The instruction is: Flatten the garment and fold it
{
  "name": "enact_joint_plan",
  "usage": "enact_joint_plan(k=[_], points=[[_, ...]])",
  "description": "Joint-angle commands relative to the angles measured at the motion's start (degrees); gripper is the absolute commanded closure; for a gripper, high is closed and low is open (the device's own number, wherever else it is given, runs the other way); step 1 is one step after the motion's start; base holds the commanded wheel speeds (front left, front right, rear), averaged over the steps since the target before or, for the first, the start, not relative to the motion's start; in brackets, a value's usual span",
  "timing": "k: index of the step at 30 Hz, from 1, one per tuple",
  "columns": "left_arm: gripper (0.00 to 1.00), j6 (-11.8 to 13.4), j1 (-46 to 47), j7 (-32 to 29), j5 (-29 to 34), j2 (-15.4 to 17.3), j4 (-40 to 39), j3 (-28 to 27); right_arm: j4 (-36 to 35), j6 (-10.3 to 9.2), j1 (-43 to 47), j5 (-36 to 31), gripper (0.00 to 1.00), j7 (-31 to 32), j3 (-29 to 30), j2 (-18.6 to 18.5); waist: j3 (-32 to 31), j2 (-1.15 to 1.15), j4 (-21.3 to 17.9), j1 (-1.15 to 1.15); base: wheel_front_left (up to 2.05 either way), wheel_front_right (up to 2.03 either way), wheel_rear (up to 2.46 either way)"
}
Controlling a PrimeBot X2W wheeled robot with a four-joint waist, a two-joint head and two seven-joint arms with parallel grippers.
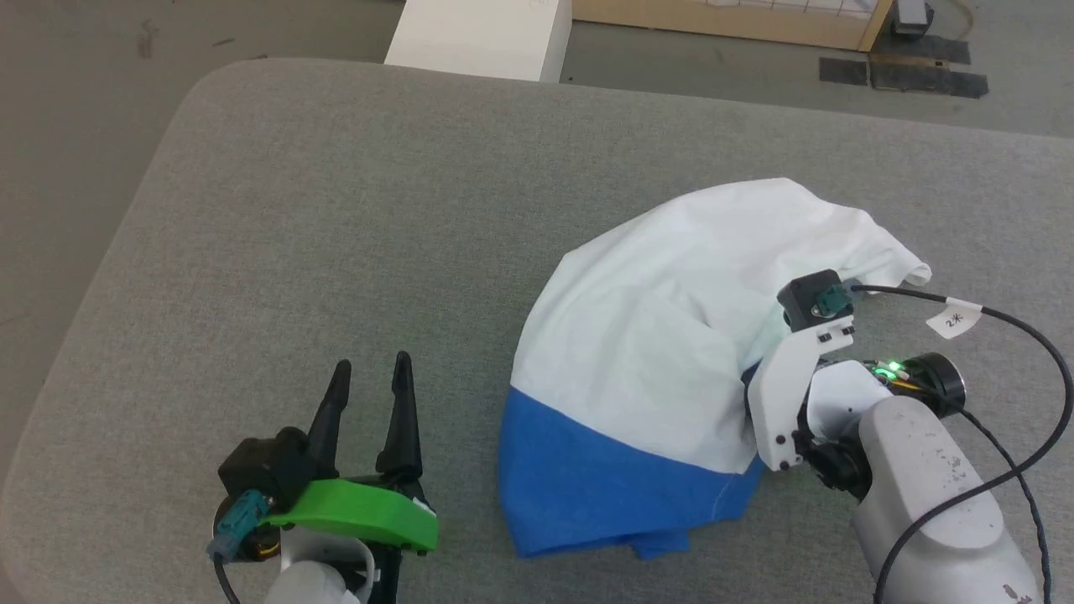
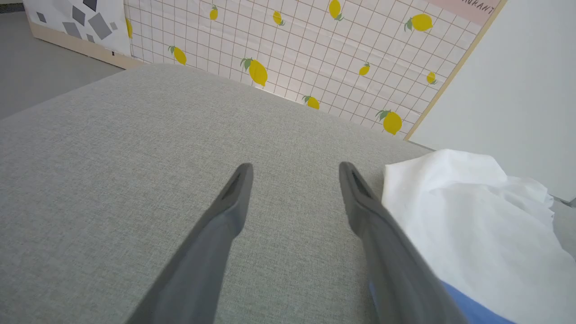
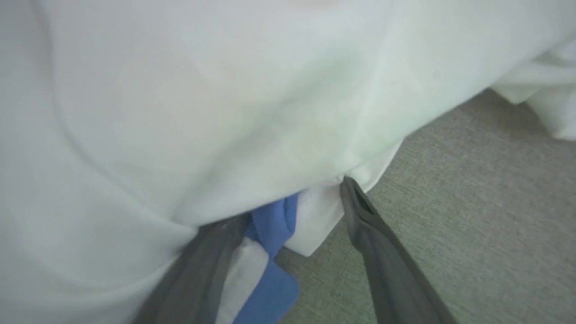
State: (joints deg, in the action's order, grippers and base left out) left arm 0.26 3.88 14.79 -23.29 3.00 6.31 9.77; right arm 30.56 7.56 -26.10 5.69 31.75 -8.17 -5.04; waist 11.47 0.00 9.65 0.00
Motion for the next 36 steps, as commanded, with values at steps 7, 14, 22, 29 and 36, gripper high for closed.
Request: enact_joint_plan(k=[7, 14, 22, 29, 36], points=[[0.0, 0.3, 1.0, 0.2, -0.4, -0.1, 0.8, -0.1, 1.3, -0.08, 0.2, 3.5, 1.0, -3.3, 0.3, -1.4, -1.3, 0.0, -1.3, 0.0, 0.0, 0.0, 0.0], [0.0, 0.0, -0.4, 0.2, -0.4, -0.1, 1.2, -0.4, -6.7, -0.08, 4.8, 4.4, 1.0, -5.5, 11.7, -6.4, -4.4, 0.0, -3.8, 0.0, 0.0, 0.0, 0.0], [0.0, -0.3, -1.1, 0.2, -0.6, -0.1, 1.6, -0.2, -13.7, -0.08, 17.1, -0.4, 1.0, 1.3, 30.3, -6.2, -6.1, 0.0, -5.6, 0.0, 0.0, 0.0, 0.0], [0.0, -0.9, -1.6, 0.2, 0.0, -0.1, 2.7, -0.7, -18.8, -0.08, 19.6, 2.5, 0.0, -1.4, 32.8, -1.3, -7.4, 0.0, -7.1, 0.0, 0.0, 0.0, 0.0], [0.0, -1.6, 0.2, -0.6, -3.6, -0.1, 3.8, 1.0, -26.3, -0.08, 20.5, 5.2, 0.0, -10.1, 38.8, 1.4, -9.4, 0.0, -8.5, 0.0, 0.0, 0.0, 0.0]])
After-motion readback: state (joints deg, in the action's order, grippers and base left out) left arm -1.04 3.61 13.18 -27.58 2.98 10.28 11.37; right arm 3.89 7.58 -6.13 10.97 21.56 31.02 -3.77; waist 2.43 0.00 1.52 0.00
